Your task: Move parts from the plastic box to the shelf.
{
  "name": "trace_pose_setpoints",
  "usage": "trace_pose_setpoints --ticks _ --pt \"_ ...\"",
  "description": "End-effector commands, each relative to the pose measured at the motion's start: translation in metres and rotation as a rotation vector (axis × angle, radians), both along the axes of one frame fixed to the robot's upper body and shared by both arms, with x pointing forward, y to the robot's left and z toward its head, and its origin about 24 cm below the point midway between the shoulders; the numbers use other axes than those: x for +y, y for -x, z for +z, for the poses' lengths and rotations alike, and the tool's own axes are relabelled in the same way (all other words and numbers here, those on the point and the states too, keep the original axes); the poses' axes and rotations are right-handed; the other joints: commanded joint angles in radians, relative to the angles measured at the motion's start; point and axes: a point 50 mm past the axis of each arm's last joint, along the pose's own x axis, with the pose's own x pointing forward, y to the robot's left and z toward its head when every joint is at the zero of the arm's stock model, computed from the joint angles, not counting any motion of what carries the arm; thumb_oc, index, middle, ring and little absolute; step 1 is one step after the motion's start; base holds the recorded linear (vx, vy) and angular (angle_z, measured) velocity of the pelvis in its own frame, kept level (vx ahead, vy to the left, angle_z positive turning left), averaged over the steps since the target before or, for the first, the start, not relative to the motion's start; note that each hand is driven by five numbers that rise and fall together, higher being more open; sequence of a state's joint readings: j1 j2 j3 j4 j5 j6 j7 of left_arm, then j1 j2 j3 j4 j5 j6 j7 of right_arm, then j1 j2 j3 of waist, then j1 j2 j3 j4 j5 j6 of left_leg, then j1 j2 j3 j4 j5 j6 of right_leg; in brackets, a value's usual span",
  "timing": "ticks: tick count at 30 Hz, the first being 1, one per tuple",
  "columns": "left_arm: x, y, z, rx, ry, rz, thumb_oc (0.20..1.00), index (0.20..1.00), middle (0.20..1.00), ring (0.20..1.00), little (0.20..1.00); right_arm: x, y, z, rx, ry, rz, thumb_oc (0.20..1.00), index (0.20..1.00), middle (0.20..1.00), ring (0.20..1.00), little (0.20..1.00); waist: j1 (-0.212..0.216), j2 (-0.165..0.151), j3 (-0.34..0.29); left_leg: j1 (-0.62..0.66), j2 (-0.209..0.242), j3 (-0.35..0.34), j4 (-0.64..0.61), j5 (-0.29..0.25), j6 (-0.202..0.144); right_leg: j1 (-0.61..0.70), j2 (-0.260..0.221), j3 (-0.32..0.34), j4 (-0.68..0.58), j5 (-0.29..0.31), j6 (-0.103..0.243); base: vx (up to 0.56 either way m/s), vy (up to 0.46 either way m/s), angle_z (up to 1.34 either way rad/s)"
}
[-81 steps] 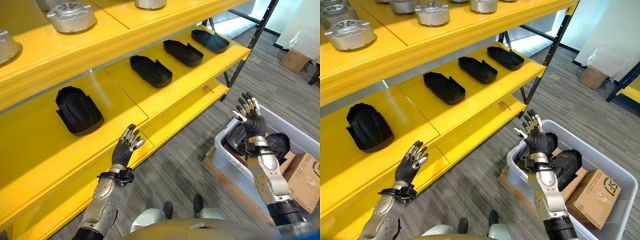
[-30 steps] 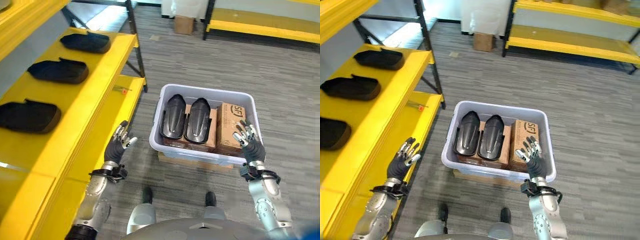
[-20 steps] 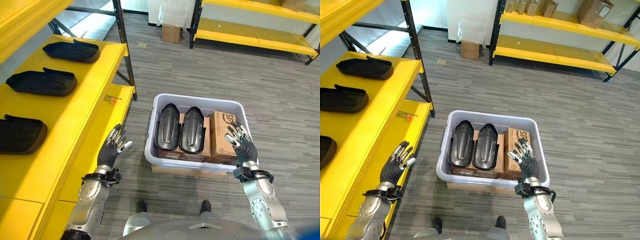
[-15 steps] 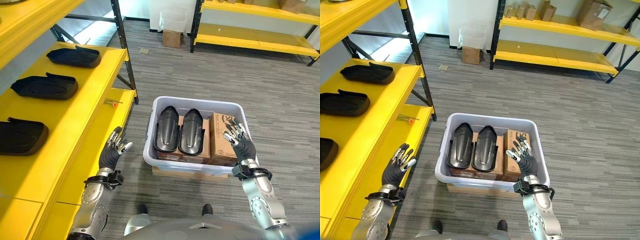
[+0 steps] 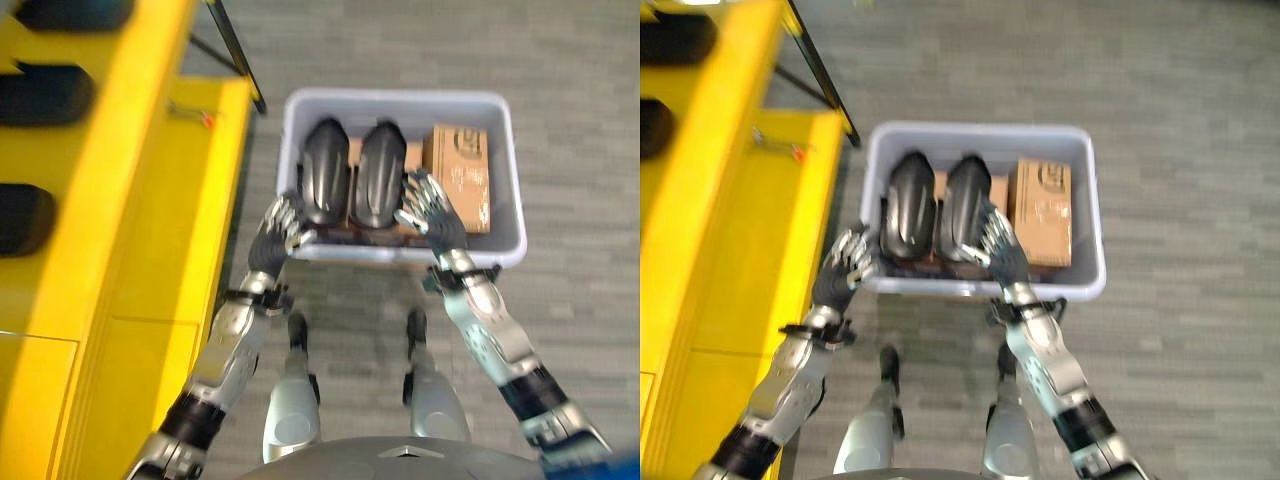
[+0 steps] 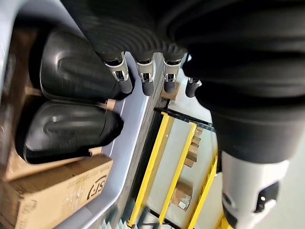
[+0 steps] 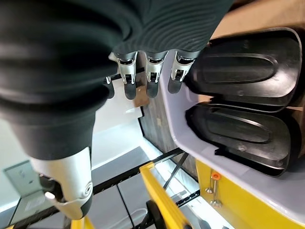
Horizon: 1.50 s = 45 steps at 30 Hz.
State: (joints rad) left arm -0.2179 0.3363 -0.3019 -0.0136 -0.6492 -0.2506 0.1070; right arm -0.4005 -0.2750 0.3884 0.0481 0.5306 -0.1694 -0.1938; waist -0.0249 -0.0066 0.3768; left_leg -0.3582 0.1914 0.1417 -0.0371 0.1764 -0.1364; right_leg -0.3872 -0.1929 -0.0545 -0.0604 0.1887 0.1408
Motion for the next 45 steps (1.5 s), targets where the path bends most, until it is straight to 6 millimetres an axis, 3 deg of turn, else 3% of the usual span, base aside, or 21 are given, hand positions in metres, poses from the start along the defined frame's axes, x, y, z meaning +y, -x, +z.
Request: trace_pose_setpoints --ticks 1,3,8,18,45 --pt "0.008 0.003 0.006 -0.053 0.057 0.106 1.0 1.0 1.0 1.0 1.0 -0.008 0.005 0.019 -0.112 -0.072 -0.096 1.0 1.0 1.0 1.0 1.0 -0.001 -0.016 -0.036 0.018 0.046 -0.033 0.089 -0.092 0.007 -0.005 -0.108 0.032 0.149 -0.072 0.07 -0.1 -0.035 -0.16" --pt "-0.002 -0.005 0.022 -0.105 0.066 0.095 1.0 1.0 1.0 1.0 1.0 -0.004 -0.004 0.039 -0.179 -0.081 -0.138 1.0 1.0 1.0 1.0 1.0 -0.006 -0.019 0.015 -0.024 0.046 -0.036 0.119 -0.095 0.006 -0.05 -0.11 0.038 0.178 -0.071 0.07 -0.11 -0.025 -0.22" --pt "-0.002 -0.008 0.029 -0.127 0.067 0.12 1.0 1.0 1.0 1.0 1.0 -0.005 -0.015 0.068 -0.275 -0.101 -0.232 1.0 1.0 1.0 1.0 1.0 -0.004 -0.015 0.07 -0.08 0.041 -0.048 0.151 -0.104 0.002 -0.1 -0.111 0.036 0.202 -0.075 0.066 -0.05 -0.009 -0.05" --pt "0.004 -0.005 0.032 -0.142 0.085 0.145 1.0 1.0 1.0 1.0 1.0 -0.02 -0.02 0.099 -0.388 -0.102 -0.374 1.0 1.0 1.0 1.0 1.0 0.011 -0.001 0.091 -0.134 0.022 -0.07 0.176 -0.113 0.005 -0.134 -0.119 0.031 0.224 -0.083 0.056 0.0 -0.002 0.05" --pt "-0.007 0.003 0.037 -0.168 0.094 0.047 1.0 1.0 1.0 1.0 1.0 -0.036 -0.065 0.115 -0.255 -0.12 -0.502 1.0 1.0 1.0 1.0 1.0 0.055 0.028 0.099 -0.186 0.002 -0.093 0.206 -0.122 0.013 -0.166 -0.123 0.029 0.249 -0.1 0.038 0.0 0.0 0.0"
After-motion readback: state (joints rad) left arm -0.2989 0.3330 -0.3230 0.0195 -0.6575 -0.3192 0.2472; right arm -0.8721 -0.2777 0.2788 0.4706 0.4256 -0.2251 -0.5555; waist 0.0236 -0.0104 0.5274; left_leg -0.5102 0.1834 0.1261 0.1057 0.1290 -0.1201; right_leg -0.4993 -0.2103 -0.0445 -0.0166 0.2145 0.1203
